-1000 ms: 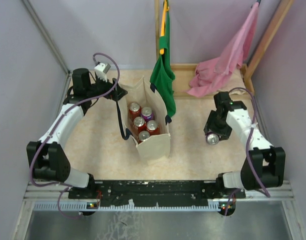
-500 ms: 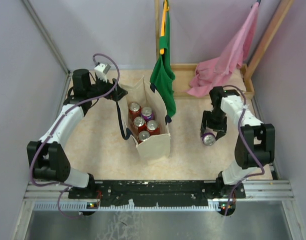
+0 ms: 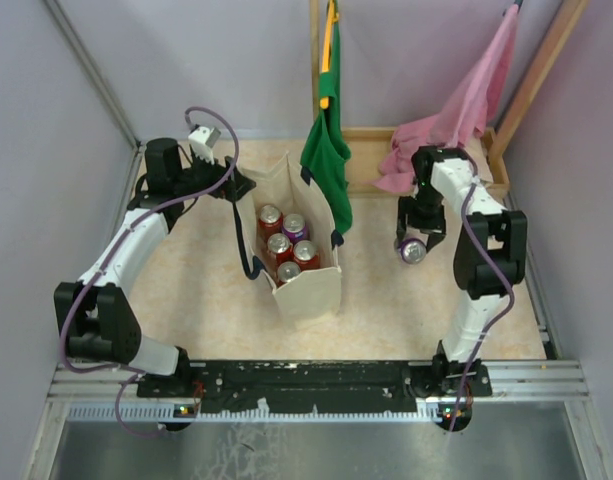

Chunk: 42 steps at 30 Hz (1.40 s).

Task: Place the beverage into the canvas bag
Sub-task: Adjust the drink at the center of the board.

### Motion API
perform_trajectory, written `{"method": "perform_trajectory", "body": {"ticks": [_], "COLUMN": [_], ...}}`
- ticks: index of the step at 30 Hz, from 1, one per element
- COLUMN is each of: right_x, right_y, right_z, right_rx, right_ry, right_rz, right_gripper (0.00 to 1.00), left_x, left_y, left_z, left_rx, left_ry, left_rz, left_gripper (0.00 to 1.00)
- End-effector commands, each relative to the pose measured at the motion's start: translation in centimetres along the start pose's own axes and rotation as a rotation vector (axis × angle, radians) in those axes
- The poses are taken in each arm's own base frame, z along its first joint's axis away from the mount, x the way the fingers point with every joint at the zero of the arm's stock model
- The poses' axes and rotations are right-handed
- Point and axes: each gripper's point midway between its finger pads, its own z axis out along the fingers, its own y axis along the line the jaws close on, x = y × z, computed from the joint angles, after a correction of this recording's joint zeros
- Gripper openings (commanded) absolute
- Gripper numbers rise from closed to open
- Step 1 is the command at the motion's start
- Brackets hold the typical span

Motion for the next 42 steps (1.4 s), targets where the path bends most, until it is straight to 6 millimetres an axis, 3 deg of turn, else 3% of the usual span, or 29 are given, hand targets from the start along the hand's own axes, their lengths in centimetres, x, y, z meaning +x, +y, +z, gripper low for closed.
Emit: {"method": "perform_trajectory", "body": {"ticks": [1, 7, 16, 23, 27, 36, 42], "right_x": [-2.4, -4.4, -6.4, -7.4, -7.9, -10.5, -11.8], "right_y": [0.1, 0.5, 0.4, 0.8, 0.7, 1.2, 1.3], "right_z": [-1.0, -1.8, -2.4, -2.9, -2.5, -2.0, -2.0], "right_rx": [0.006, 0.008, 0.034, 0.025, 0.037, 0.043, 0.048], "right_ry": [-0.025, -0.021, -0.062, -0.087, -0.088, -0.131, -0.172], "right_rz": [-0.051, -0.082, -0.08, -0.071, -0.066, -0.043, -0.031], "right_gripper": [0.04, 0.03, 0.34, 0.27, 0.45, 0.58, 0.62], "left_x": [-1.0, -1.2, -1.4, -1.6, -1.6, -1.9, -1.7], "left_y": [0.3, 0.6, 0.7, 0.8, 0.7, 0.8, 1.0], "left_z": [-0.1, 0.1, 0.3, 0.3, 0.3, 0.2, 0.1], "left_rx": [-0.011, -0.017, -0.016, -0.017, -0.013, -0.019, -0.026], "left_ry": [-0.034, -0.04, -0.045, -0.049, -0.054, -0.061, -0.061], "left_rz": [0.014, 0.009, 0.008, 0.013, 0.013, 0.021, 0.021], "left_gripper": [0.94, 0.94, 0.94, 0.94, 0.94, 0.94, 0.94]}}
